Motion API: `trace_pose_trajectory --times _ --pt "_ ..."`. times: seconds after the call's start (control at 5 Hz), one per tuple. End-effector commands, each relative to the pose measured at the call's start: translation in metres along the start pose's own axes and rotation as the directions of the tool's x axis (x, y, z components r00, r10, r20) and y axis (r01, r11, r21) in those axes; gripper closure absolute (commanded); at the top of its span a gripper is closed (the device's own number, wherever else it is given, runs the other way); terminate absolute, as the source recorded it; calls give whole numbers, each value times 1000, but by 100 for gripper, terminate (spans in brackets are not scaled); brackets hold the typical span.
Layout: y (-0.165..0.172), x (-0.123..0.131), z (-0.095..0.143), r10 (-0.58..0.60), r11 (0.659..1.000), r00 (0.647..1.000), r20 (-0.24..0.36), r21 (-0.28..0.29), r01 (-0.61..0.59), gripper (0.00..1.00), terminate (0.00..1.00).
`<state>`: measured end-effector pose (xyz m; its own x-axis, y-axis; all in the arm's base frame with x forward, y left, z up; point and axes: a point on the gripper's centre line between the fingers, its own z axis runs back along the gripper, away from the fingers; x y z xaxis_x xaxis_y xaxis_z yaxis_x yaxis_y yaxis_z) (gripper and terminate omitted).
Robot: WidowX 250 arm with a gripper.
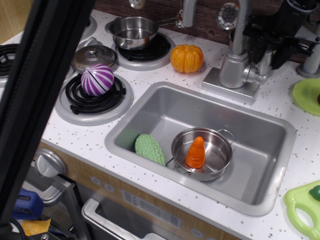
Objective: Turn lever vertical to front
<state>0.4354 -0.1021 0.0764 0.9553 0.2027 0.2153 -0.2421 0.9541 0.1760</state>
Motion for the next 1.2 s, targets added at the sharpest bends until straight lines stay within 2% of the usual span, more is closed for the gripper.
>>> trace_pose_trajectory --times 0.0,0.2,0.6,0.8,1.0 --pt "4 -14 39 70 995 997 -31 -71 -72 0 0" --pt "5 -24 34 83 988 993 -84 -120 -93 0 0" --pt "5 -47 16 67 987 995 -78 -144 -77 0 0" --pt "-4 -54 -2 64 991 998 -20 -118 -66 0 0" --pt "-8 -60 -15 47 997 996 71 -71 -42 0 0"
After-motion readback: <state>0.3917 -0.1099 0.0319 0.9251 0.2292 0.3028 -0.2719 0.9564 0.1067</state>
